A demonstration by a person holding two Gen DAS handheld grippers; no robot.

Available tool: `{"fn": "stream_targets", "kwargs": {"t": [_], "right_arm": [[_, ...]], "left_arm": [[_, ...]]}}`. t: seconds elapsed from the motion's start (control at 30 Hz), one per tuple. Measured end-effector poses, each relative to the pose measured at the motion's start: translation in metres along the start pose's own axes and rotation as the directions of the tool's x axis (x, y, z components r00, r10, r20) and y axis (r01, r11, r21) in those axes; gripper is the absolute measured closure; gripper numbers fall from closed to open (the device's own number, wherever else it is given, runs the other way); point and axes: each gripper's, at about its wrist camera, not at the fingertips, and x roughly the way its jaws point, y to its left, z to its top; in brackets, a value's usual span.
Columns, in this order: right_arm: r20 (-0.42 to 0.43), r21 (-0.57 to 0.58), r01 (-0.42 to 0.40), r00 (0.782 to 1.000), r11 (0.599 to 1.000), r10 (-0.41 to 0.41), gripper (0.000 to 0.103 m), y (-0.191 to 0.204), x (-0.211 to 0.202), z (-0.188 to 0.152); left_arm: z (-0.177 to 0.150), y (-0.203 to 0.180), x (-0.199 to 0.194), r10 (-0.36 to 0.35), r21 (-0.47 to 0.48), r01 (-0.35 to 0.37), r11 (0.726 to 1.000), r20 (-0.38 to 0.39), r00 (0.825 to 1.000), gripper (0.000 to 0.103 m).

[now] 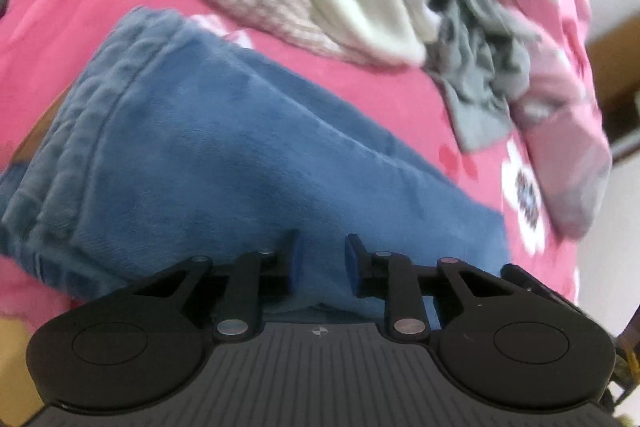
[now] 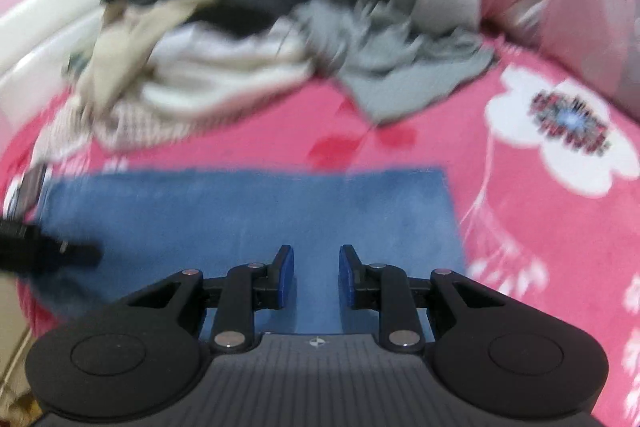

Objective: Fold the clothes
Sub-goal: 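Open both grippers and release the folded jeans, then grasp the end of the folded jeans with the right gripper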

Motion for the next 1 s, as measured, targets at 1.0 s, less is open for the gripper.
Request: {"fn": "stream_targets", "kwargs": {"t": [1.0], "right_arm": [[-0.291, 0.614, -0.319, 0.758, 0.722, 0.583, 0.062, -0.179, 0.062, -0.010]], "left_arm": [[-0.025, -0.082, 0.036, 0.224, 0.311, -0.229, 0.922, 0.053, 0.973, 0.072]]}}
